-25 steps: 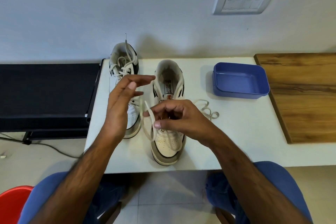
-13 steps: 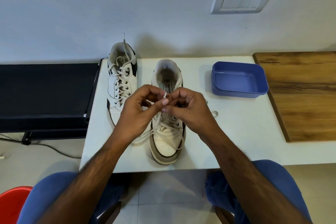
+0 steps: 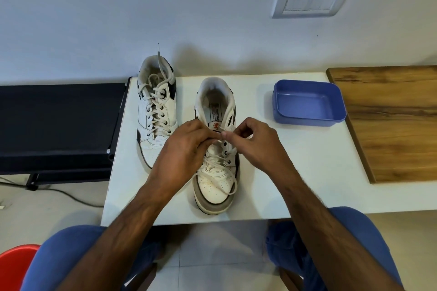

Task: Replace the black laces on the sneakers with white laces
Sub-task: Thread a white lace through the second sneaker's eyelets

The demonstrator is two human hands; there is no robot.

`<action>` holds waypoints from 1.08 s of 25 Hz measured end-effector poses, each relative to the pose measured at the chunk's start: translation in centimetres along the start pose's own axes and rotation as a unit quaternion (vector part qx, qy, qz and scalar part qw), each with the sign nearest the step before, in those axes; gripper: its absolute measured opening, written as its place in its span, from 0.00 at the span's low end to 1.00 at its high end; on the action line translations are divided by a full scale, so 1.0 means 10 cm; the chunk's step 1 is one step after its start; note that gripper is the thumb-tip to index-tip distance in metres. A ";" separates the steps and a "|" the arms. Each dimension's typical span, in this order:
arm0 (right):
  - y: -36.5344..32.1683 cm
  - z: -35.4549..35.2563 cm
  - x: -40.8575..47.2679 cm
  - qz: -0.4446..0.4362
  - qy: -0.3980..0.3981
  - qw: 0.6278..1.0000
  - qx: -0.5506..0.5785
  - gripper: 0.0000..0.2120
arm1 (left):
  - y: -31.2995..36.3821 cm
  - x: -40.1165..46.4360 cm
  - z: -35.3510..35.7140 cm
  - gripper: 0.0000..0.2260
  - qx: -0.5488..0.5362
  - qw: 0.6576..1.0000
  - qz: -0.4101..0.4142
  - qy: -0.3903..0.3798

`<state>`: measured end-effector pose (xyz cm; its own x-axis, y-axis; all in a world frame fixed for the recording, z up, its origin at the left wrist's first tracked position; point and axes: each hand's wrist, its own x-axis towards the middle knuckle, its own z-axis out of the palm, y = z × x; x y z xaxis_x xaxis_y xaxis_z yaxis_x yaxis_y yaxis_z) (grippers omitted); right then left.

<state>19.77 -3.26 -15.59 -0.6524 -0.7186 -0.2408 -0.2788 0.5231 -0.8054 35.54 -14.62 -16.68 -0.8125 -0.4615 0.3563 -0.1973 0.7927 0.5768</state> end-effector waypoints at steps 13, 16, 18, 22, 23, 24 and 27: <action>-0.06 0.04 0.02 0.038 0.000 0.998 -0.056 0.15 | 0.06 0.04 -0.03 0.05 -0.049 0.997 -0.056 0.011; 0.01 -0.06 0.06 0.020 -0.037 0.999 -0.022 0.12 | 0.04 0.05 0.05 0.06 -0.067 0.995 -0.072 0.016; 0.03 -0.09 0.08 0.013 -0.052 0.998 -0.017 0.13 | 0.03 0.04 0.10 0.05 -0.073 0.994 -0.075 0.011; 0.03 -0.08 0.08 0.007 -0.056 0.998 -0.012 0.14 | 0.01 0.03 0.19 0.05 -0.056 0.996 -0.073 -0.002; 0.04 -0.08 0.09 0.006 -0.056 0.998 -0.008 0.14 | 0.00 0.03 0.20 0.05 -0.054 0.996 -0.075 -0.001; 0.04 -0.08 0.09 0.005 -0.056 0.998 -0.007 0.14 | 0.00 0.03 0.21 0.05 -0.053 0.996 -0.075 0.001; 0.05 -0.08 0.09 0.002 -0.057 0.998 -0.006 0.14 | 0.02 0.02 0.23 0.05 -0.039 0.997 -0.073 0.004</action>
<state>18.47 -3.30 -15.78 -0.5689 -0.7635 -0.3056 -0.2842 0.5312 -0.7982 34.06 -13.69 -18.15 -0.7738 -0.5729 0.2703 -0.2697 0.6841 0.6777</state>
